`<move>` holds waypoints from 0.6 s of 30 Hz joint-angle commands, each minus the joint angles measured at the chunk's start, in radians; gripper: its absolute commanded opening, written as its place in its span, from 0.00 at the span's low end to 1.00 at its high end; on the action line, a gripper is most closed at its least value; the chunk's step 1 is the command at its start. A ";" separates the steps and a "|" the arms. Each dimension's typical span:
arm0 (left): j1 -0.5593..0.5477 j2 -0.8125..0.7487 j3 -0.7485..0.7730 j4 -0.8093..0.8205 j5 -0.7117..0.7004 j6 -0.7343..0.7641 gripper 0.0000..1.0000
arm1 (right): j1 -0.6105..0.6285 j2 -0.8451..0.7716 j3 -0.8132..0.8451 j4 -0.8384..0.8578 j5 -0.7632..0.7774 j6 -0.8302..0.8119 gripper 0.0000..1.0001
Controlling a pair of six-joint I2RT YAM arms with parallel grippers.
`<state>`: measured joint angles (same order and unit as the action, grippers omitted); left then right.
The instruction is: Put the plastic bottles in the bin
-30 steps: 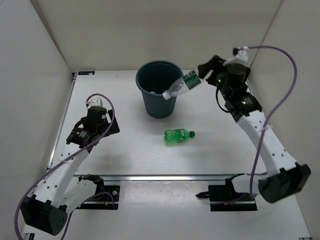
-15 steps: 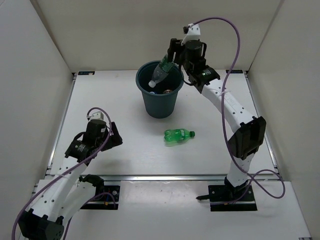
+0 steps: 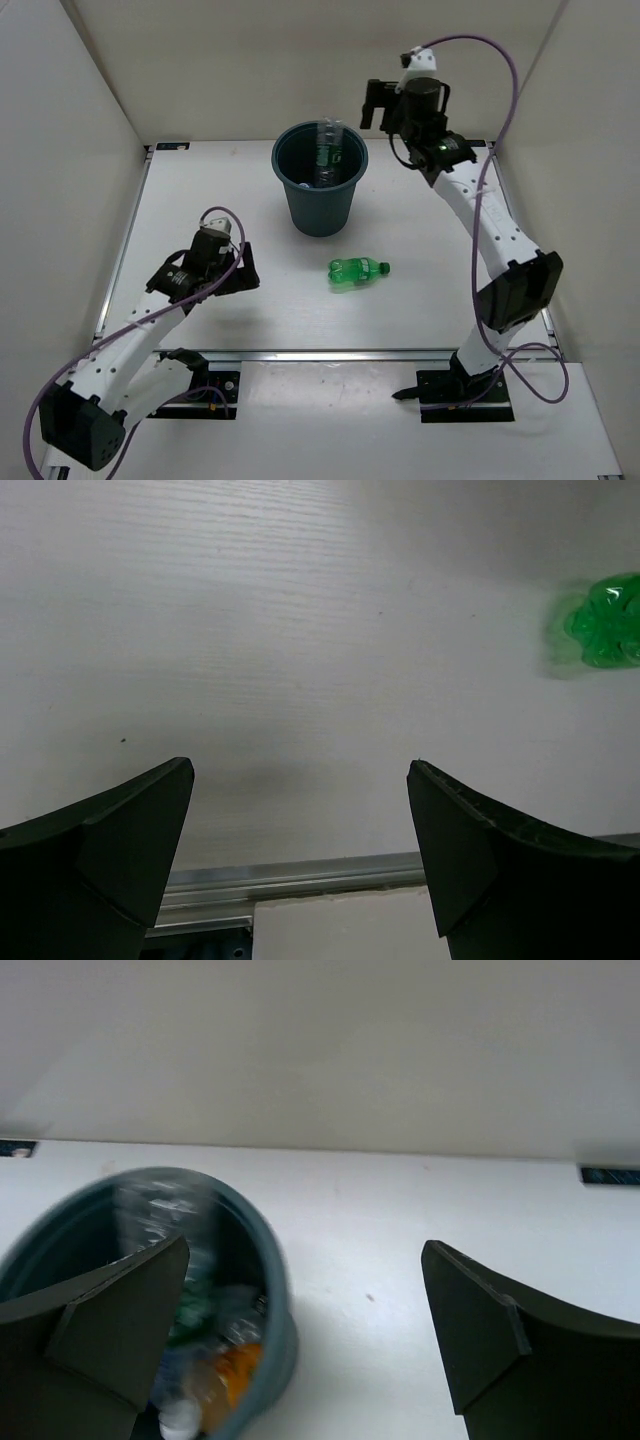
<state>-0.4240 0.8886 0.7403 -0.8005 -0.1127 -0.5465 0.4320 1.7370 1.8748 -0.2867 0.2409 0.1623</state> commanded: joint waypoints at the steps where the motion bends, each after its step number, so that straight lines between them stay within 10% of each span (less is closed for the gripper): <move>1: -0.035 0.053 0.094 0.047 0.025 0.066 0.99 | -0.081 -0.125 -0.061 -0.152 -0.005 0.055 0.99; 18: -0.398 0.653 0.632 0.026 0.140 0.543 0.99 | -0.660 -0.671 -0.954 -0.331 -0.301 0.131 1.00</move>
<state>-0.7650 1.4799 1.3128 -0.7700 -0.0734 -0.1413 -0.1841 1.1454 0.9627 -0.6044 0.0303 0.2989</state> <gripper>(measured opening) 0.986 0.997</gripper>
